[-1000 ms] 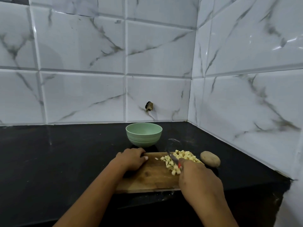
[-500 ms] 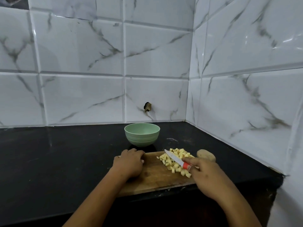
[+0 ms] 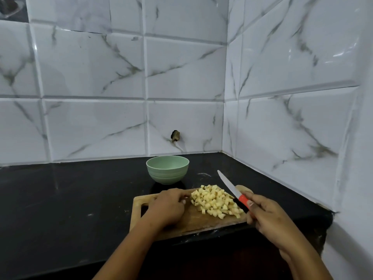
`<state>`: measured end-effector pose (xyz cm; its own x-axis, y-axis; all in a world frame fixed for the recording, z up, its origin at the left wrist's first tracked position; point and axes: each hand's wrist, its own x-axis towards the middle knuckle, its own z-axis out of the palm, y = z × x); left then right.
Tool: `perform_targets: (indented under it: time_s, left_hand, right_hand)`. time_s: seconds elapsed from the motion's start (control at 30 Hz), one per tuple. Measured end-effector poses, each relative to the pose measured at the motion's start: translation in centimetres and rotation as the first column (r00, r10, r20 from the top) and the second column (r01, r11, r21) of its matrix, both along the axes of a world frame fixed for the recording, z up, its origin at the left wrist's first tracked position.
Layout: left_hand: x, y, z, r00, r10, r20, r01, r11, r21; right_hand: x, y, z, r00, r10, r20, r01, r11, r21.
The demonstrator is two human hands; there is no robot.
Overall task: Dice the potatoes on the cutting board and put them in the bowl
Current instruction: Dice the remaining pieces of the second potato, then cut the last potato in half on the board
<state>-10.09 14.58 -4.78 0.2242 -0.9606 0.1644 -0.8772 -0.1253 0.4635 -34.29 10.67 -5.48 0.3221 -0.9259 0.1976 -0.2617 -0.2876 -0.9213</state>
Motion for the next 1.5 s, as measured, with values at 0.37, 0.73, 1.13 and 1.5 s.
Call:
perform_targets:
  time_s: [0.37,0.73,1.13,1.5]
  left_hand:
    - [-4.2,0.3,1.9,0.951,-0.103,-0.292,0.048,0.981,-0.188]
    - [-4.8,0.7,1.4,0.910,-0.085,-0.405,-0.025,0.966,-0.259]
    - [-3.9,1.9,-0.6,0.850,0.045,-0.525,-0.267,0.896,-0.355]
    - [-2.4,6.8,1.7,0.543,-0.365,-0.756,0.130,0.926,-0.353]
  right_hand:
    - [-1.4,-4.5,1.3,0.855,-0.380,-0.352,0.277,0.910,-0.309]
    - [0.5,-6.2,1.2,0.854,-0.277,-0.440,0.178,0.951,-0.255]
    - [0.4,-6.3,1.4,0.986,-0.166,-0.013,0.165,0.984,-0.067]
    - [6.4,2.1,3.9,0.931,0.330,-0.153,-0.362,0.881,-0.304]
